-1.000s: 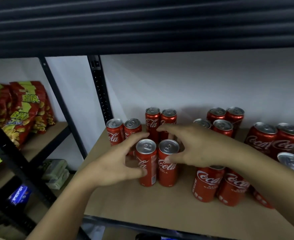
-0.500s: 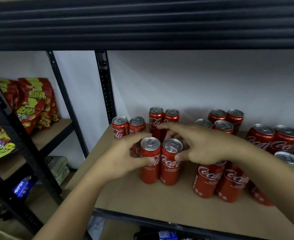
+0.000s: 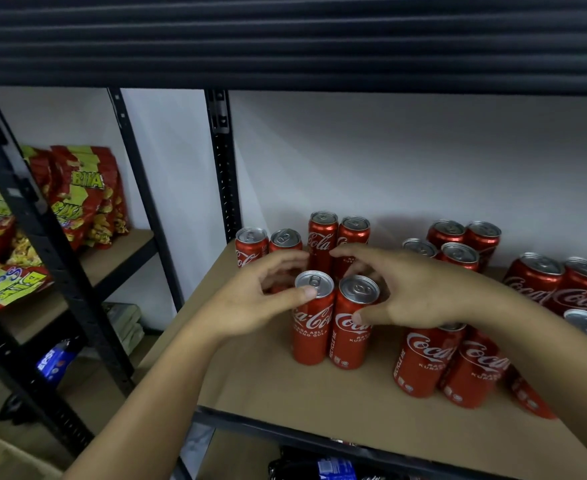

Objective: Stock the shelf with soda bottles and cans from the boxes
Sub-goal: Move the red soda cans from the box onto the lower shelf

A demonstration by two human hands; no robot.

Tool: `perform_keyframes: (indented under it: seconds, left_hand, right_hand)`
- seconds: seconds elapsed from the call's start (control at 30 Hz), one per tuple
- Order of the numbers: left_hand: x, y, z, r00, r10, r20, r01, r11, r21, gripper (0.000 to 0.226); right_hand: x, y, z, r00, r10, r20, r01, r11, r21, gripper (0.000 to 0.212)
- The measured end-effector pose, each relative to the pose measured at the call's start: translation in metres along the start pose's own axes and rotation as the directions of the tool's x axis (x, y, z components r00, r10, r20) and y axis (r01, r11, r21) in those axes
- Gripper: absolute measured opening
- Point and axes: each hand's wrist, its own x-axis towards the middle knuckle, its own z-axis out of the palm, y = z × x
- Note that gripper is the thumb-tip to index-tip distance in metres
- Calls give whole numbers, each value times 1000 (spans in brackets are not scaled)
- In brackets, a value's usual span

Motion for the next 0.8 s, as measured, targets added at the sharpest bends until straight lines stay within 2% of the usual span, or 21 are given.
perform_keyframes:
  seconds: [0.07,0.23,0.4,0.5,0.6,0.7,0.8]
  left_hand:
    - [3,1,1,1000,3,-2,-3,1000,4,49]
    - [8,10,6,996,66,-58,-52,975,214,34]
    - [10,9,-3,999,-9,52,4,996,84,49]
    - [13,7,-1,999,0,33,-3,994,110,40]
    - [14,6,-1,999,29,36,-35,981,191,40]
    - [12,6,-1,991,27,130,-45,989,138,44]
    - [13,5,1,987,50,154,-68,991,119,42]
  right_hand:
    - [1,1,1,1000,8,-2,-8,1000,2,95]
    - [3,2,-1,1000,10,-3,-10,1000,-13,93]
    - [5,7,0,1000,13,9,-13,999,45,91]
    - [6,10,0,1000,8,19,-10,995,101,88]
    - [7,12,0,1000,13,20,-15,992,126,85]
    - [6,11,-1,1000,20,19,-22,990,136,84]
    - [5,9,-2,999,33,18,-35,990,138,84]
